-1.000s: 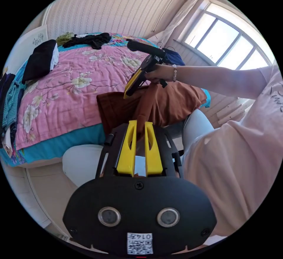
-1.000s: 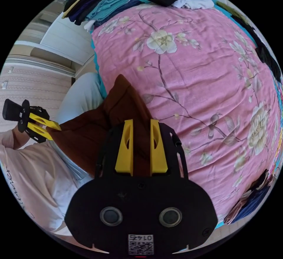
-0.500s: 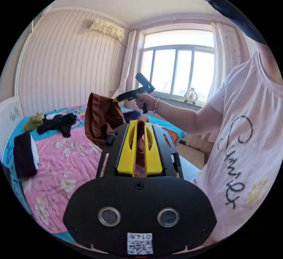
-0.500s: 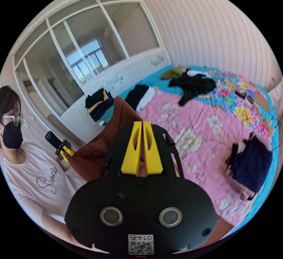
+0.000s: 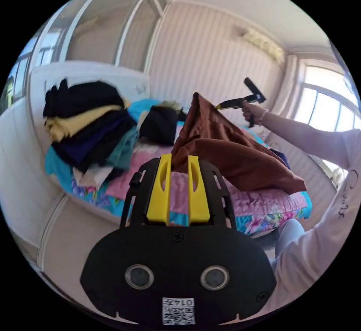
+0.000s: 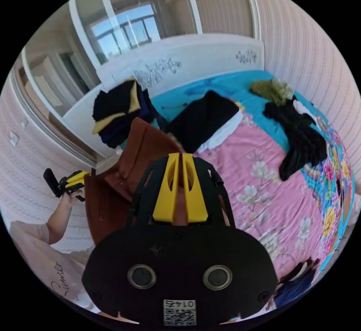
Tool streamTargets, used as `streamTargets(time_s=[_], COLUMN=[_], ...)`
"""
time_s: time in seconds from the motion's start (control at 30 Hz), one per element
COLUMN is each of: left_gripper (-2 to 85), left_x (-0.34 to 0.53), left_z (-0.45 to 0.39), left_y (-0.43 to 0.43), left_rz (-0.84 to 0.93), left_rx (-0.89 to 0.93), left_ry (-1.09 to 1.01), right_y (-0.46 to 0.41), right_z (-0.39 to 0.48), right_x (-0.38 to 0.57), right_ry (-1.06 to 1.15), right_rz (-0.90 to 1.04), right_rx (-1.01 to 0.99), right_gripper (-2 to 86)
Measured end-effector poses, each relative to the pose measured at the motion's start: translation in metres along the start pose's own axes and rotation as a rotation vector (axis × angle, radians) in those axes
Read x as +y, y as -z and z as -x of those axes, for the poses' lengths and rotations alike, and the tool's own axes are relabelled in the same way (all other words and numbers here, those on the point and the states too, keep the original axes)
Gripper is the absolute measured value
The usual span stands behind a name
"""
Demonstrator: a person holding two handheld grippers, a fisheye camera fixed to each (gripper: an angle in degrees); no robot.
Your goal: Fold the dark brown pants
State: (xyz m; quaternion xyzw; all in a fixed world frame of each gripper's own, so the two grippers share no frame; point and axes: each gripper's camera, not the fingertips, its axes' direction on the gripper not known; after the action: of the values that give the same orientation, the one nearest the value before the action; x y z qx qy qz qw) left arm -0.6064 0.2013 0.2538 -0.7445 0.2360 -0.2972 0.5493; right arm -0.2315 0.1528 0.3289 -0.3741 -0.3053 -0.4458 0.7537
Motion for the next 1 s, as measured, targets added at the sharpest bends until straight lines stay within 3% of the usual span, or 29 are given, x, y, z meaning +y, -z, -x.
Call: streamTargets(time_s=[0.1, 0.23, 0.33, 0.6, 0.7, 0.87, 1.0], left_gripper=[3.7, 4.1, 5.1, 8.2, 8.4, 8.5, 9.9], left_x=[0.032, 0.042, 0.03, -0.035, -0.055, -0.079, -0.096], left_z=[0.04, 0.037, 0.011, -0.112, -0.16, -0.251, -0.314], left_y=[-0.026, -0.024, -0.042, -0.12, -0.154, -0.204, -0.261], left_rz=[0.122, 0.078, 0.14, 0.203, 0.26, 0.232, 0.354], left_rx=[-0.023, -0.014, -0.004, 0.238, 0.325, 0.226, 0.145], left_ry=[0.177, 0.17, 0.062, -0.227, -0.273, -0.532, -0.675], right_y=[-0.069, -0.045, 0.01, 0.15, 0.174, 0.193, 0.21], right_z=[-0.003, -0.022, -0.055, -0.113, -0.111, -0.124, -0.155], right_x=[0.043, 0.114, 0.196, 0.489, 0.564, 0.633, 0.675], right_ry=[-0.042, -0.039, -0.163, -0.937, -1.103, -1.215, -1.323], right_rz=[0.153, 0.106, 0.024, -0.203, -0.253, -0.285, -0.343], right_rx=[-0.121, -0.134, -0.063, 0.273, 0.329, 0.342, 0.332], right_gripper=[0.8, 3.2, 4.7, 8.0, 8.6, 9.3, 10.4])
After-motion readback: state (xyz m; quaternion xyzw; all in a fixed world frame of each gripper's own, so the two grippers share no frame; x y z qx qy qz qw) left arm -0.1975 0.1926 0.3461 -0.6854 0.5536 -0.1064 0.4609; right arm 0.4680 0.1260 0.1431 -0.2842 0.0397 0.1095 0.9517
